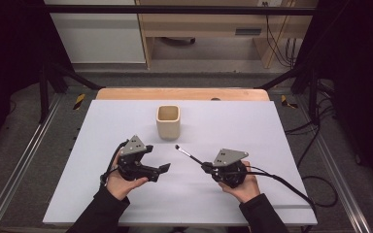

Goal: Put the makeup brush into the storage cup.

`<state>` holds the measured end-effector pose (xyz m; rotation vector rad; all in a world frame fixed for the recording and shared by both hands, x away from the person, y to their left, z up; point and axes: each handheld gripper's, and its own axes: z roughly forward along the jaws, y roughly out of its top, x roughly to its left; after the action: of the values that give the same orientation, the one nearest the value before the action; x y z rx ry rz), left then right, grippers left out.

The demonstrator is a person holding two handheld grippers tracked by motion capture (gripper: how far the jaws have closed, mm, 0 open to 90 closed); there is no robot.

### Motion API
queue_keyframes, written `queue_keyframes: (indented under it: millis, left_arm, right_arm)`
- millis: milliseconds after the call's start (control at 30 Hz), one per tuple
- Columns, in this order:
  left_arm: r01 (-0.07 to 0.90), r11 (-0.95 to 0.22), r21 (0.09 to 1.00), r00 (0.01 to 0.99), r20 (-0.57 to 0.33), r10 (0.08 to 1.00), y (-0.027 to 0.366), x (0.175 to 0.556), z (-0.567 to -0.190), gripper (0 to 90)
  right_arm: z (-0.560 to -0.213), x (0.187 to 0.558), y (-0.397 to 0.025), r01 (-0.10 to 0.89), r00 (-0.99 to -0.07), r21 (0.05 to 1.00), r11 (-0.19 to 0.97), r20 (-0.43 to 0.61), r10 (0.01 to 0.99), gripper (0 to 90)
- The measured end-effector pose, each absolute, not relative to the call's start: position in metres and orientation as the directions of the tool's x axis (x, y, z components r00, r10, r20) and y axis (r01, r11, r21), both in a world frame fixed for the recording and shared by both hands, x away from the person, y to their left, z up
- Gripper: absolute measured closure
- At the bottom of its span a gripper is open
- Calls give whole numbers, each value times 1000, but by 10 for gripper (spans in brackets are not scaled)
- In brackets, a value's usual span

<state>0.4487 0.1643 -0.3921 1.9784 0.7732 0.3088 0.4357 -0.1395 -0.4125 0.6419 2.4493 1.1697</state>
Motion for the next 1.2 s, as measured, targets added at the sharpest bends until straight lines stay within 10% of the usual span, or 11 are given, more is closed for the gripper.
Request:
queue_keyframes:
  millis: [1200]
  left_arm:
    - [384, -247, 890, 792, -180, 584, 143, 446, -398, 119]
  right_arm:
    - [-408, 433, -138, 223, -836, 864, 451, -68, 545, 834]
